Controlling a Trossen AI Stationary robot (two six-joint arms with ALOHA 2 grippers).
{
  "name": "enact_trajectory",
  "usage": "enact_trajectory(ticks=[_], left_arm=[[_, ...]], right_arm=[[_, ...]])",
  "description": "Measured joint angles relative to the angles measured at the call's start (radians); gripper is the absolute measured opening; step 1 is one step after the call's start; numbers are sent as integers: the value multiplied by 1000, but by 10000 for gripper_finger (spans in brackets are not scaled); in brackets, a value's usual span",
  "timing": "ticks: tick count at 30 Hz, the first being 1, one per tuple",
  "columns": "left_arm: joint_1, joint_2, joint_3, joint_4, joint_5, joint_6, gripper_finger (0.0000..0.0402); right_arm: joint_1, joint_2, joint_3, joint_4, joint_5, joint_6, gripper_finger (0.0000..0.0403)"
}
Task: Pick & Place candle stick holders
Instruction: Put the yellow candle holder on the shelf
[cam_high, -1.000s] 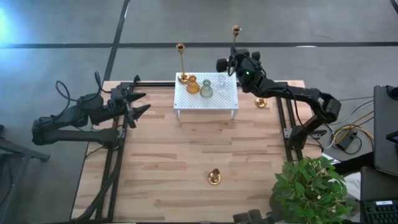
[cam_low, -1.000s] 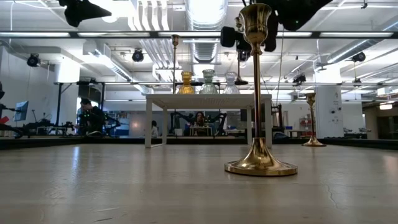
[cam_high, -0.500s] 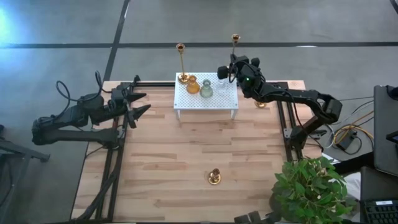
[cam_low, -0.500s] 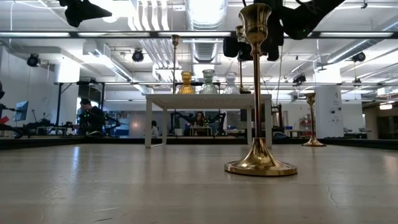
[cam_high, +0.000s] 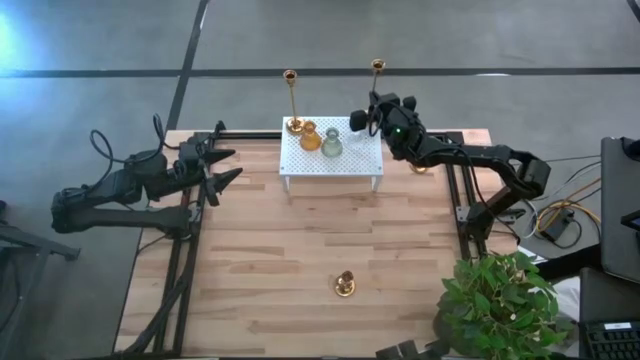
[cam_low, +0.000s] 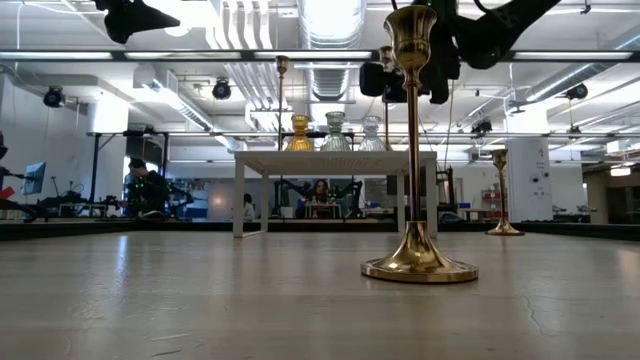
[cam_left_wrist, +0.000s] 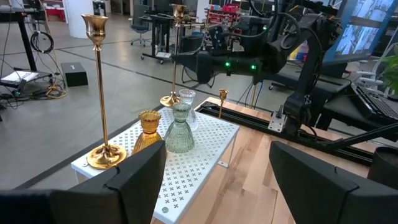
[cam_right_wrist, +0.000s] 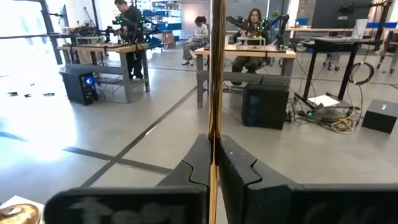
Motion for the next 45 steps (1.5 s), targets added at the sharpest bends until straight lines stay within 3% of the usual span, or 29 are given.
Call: enact_trajectory(ticks=[45], left_arm=[[0, 0, 0, 0, 0, 0, 292]], right_arm=[[-20, 3, -51, -2, -102, 14, 8]])
